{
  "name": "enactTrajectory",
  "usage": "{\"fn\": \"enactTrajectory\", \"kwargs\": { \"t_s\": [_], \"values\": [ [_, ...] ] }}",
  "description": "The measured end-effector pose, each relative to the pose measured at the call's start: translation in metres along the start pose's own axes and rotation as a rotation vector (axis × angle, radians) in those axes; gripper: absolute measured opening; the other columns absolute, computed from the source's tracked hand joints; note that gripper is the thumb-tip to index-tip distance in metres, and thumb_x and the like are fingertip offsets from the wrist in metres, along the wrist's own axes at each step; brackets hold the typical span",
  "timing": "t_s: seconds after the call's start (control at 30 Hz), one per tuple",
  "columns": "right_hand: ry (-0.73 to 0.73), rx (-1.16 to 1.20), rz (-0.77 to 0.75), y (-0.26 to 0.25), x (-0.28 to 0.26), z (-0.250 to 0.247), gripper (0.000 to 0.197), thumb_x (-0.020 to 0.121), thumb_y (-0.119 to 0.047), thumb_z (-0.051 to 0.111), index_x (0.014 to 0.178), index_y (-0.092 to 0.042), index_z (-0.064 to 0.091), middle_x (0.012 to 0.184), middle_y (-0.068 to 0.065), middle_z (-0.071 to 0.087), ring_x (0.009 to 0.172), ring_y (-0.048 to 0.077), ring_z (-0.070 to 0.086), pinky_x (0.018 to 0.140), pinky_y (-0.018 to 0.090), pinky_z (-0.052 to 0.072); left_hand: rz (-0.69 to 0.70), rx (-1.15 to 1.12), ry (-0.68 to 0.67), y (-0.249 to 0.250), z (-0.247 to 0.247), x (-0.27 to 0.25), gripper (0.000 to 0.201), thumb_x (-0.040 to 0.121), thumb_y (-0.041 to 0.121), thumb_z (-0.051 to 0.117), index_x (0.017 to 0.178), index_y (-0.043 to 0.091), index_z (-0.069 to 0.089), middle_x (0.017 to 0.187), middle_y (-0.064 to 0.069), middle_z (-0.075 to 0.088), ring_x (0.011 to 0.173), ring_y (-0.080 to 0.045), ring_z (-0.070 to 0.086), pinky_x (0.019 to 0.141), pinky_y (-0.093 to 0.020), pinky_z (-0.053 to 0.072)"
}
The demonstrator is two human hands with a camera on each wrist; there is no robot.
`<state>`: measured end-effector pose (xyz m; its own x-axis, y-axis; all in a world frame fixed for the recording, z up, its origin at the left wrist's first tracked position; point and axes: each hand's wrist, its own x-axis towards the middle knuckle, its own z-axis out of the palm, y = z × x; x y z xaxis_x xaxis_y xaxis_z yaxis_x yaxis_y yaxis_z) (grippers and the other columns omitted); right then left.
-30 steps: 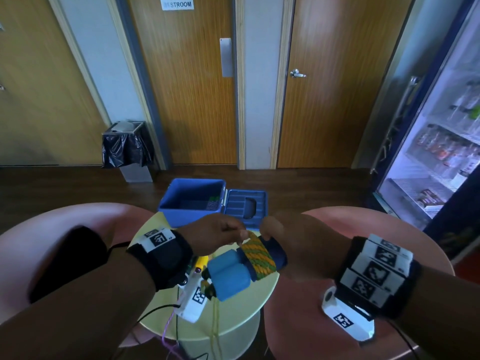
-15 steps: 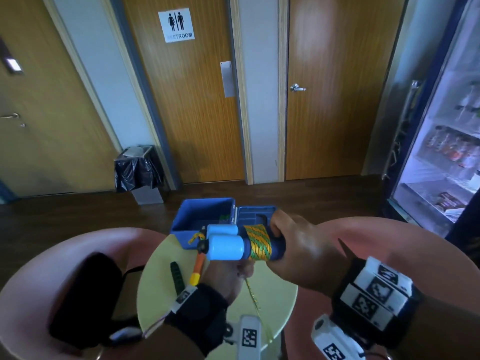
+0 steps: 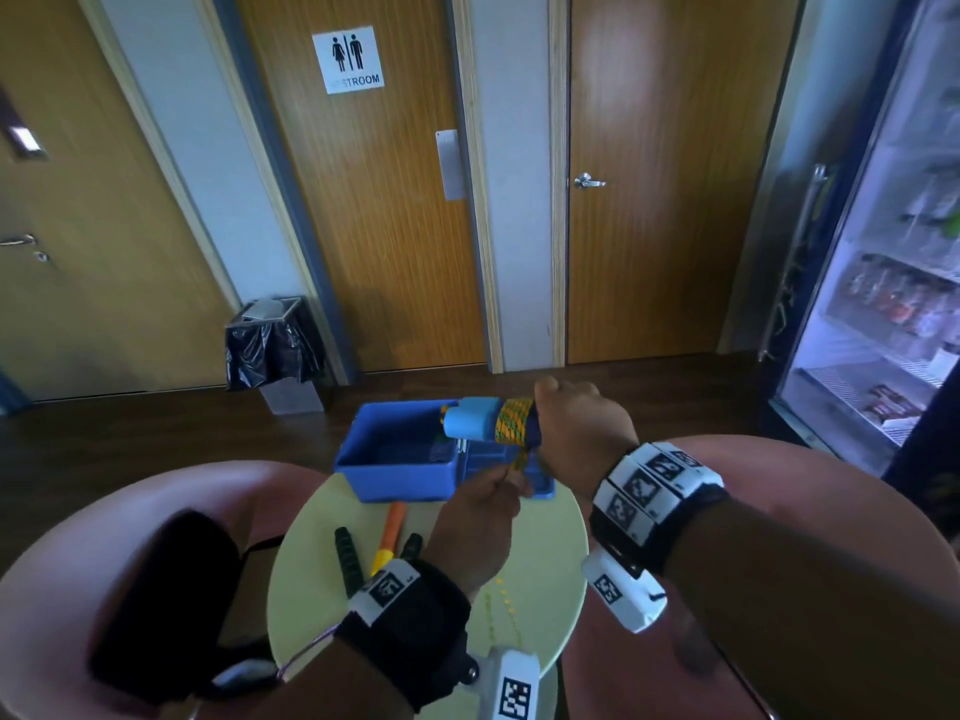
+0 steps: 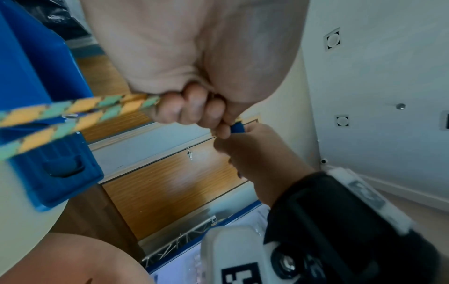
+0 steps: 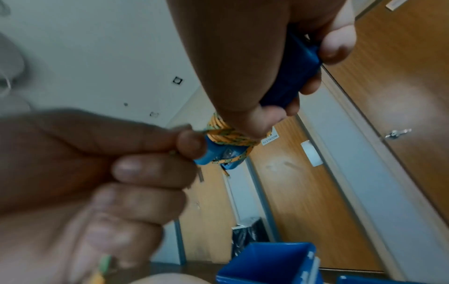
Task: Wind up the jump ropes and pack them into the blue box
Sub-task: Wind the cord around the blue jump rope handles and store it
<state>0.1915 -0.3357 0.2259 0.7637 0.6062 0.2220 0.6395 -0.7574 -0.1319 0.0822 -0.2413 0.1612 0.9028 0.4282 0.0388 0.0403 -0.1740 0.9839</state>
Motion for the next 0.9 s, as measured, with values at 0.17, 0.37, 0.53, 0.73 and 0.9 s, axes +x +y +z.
{"fn": "enactTrajectory", "kwargs": {
  "t_s": [0.17,0.37,0.53,0.73,0.9],
  "values": [
    [-0.094,-0.126,0.03,-0.001,-0.002,0.013,0.034,0.086,-0.014,0.064,0.115,-0.01,0.046,0.114,0.008,0.059,0.106,0.028,0.056,0.069,0.038,0.047,0.004,0.283,-0.045,0.004,0.001,0.003,0.027,0.097,0.018,0.053,0.072,0.012,0.059,0.046,0.008,0.036,0.043,-0.005,0.03,0.051,-0.028,0.025],
    [-0.168,-0.189,0.041,0.001,-0.014,0.027,0.036,0.09,-0.017,0.062,0.121,-0.009,0.046,0.115,0.01,0.06,0.109,0.028,0.056,0.067,0.037,0.044,0.12,0.651,-0.165,-0.001,-0.005,0.001,0.029,0.095,0.031,0.056,0.074,0.012,0.051,0.066,-0.014,0.047,0.052,-0.005,0.044,0.056,-0.029,0.033],
    [-0.256,-0.307,-0.023,0.0,-0.021,0.033,0.033,0.091,-0.013,0.058,0.123,-0.011,0.049,0.114,0.008,0.062,0.107,0.027,0.058,0.071,0.037,0.047,0.184,0.918,-0.224,0.004,-0.01,0.006,0.03,0.093,0.04,0.057,0.07,0.023,0.051,0.069,0.005,0.052,0.071,-0.017,0.052,0.063,-0.031,0.037],
    [-0.374,-0.328,-0.395,0.007,-0.034,0.032,0.018,0.088,-0.018,0.057,0.106,-0.016,0.053,0.101,0.003,0.063,0.092,0.028,0.063,0.074,0.038,0.054,0.404,1.128,-0.339,0.014,-0.034,0.02,0.027,0.09,0.054,0.057,0.107,0.037,0.067,0.088,0.008,0.069,0.079,-0.012,0.061,0.07,-0.028,0.044],
    [-0.411,-0.269,-0.505,0.01,-0.041,0.009,0.017,0.085,-0.017,0.06,0.087,-0.022,0.044,0.08,-0.004,0.055,0.078,0.021,0.061,0.073,0.04,0.058,0.362,0.981,-0.478,0.018,-0.043,0.023,0.016,0.092,0.05,0.06,0.091,0.034,0.064,0.07,0.017,0.061,0.065,0.001,0.054,0.062,-0.02,0.038]
  ]
}}
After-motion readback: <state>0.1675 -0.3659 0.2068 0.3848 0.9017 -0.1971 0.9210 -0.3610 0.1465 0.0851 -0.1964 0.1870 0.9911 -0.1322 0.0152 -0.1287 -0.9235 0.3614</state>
